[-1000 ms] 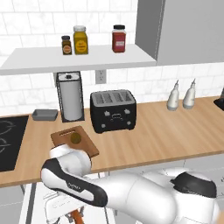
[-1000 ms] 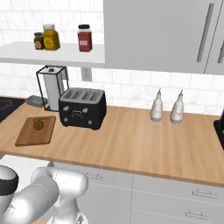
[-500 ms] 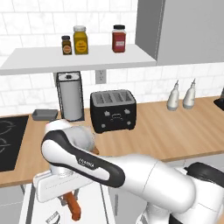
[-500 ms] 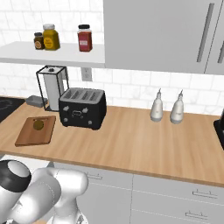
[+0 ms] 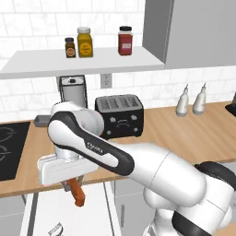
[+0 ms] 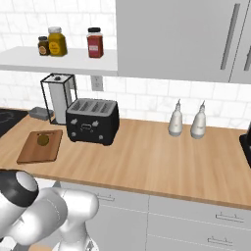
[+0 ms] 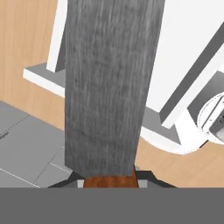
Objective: Place the appropriate cutting tool for cutting the avocado skin on the cutting board.
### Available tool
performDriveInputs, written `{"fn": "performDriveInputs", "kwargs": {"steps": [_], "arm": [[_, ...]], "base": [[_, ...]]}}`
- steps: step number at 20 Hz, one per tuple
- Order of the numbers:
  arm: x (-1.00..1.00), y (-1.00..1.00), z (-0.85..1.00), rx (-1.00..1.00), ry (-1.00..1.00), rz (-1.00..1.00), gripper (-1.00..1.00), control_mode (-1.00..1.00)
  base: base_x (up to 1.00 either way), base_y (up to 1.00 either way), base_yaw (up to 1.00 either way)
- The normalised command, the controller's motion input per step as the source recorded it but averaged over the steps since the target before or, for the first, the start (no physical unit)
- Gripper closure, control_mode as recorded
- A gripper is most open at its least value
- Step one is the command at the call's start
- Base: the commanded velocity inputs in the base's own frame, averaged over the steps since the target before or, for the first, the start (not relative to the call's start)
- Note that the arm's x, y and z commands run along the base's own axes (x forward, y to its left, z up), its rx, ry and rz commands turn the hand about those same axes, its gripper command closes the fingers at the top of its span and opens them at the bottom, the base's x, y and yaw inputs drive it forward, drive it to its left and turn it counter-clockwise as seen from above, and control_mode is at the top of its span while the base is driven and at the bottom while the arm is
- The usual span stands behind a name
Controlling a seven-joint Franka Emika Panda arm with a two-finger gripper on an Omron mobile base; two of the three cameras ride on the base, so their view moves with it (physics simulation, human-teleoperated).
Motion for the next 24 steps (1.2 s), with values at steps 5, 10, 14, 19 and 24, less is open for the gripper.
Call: {"fn": "performDriveInputs", "kwargs": {"steps": [5,10,14,19,24], "arm": [[0.67,0.0,0.01,0.02,-0.1,0.01,1.0,-1.0],[0.51,0.0,-0.18,0.02,-0.21,0.03,1.0,-1.0],[0.58,0.0,-0.23,0.06,-0.17,0.04,1.0,-1.0],[0.68,0.0,-0.35,0.03,-0.06,0.02,1.0,-1.0],[0.56,0.0,-0.51,0.0,-0.08,0.0,1.0,-1.0]], "base": [[0.0,0.0,0.0],[0.0,0.0,0.0],[0.0,0.0,0.0],[0.0,0.0,0.0],[0.0,0.0,0.0]]}}
